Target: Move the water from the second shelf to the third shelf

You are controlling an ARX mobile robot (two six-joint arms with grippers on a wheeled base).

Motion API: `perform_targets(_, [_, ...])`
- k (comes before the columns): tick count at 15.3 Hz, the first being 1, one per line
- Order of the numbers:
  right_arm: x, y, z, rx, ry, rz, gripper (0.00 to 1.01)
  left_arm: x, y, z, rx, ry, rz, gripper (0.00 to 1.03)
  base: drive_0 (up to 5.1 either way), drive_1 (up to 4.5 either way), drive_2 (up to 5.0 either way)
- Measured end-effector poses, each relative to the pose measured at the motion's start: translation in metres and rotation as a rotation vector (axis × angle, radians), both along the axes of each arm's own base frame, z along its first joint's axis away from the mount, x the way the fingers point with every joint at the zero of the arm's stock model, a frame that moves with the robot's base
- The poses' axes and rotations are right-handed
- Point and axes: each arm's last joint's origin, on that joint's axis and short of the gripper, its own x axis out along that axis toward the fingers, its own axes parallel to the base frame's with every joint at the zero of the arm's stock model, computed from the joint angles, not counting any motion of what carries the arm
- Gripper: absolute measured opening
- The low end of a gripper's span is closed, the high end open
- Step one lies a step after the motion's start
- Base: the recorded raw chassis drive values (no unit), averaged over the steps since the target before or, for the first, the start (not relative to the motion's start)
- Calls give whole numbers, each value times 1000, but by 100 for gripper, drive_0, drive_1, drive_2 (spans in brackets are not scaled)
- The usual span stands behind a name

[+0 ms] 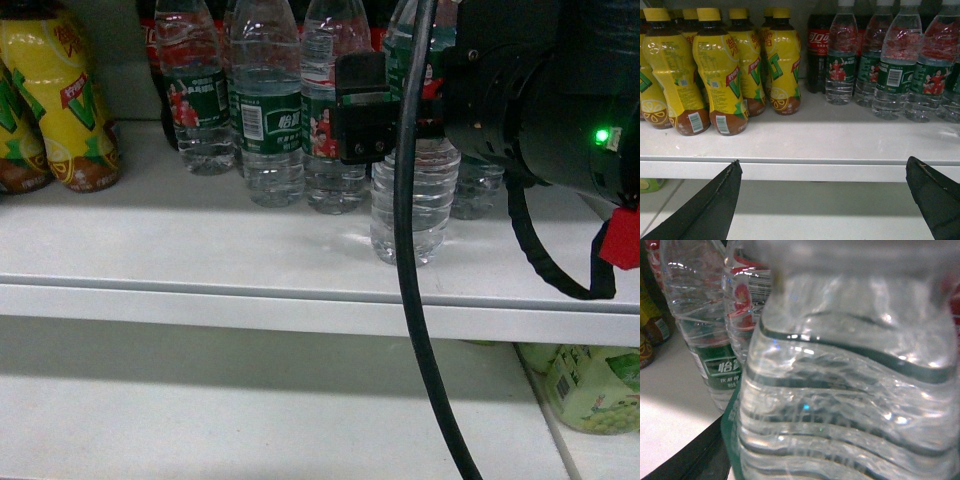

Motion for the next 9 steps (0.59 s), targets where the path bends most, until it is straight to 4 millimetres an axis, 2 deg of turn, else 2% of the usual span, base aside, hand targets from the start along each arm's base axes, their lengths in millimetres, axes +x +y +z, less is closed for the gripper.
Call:
perform_targets(3, [5, 2, 4, 0, 6, -30, 98, 0, 0, 0, 0, 0, 0, 98, 0, 0, 0])
perform_targets(4, [5, 2, 4, 6, 11, -38, 93, 0, 0, 0, 0, 0, 0, 98, 0, 0, 0])
perform_targets(5, [2, 8, 3, 14, 24, -31, 62, 0, 0, 0, 0, 0, 0, 98, 0, 0, 0])
perform_targets(7, [-1, 7, 5, 16, 30, -36, 48, 0, 0, 0, 0, 0, 0, 98, 0, 0, 0])
perform_targets(9, [-10, 4, 6, 24, 32, -33, 44, 0, 0, 0, 0, 0, 0, 98, 0, 0, 0])
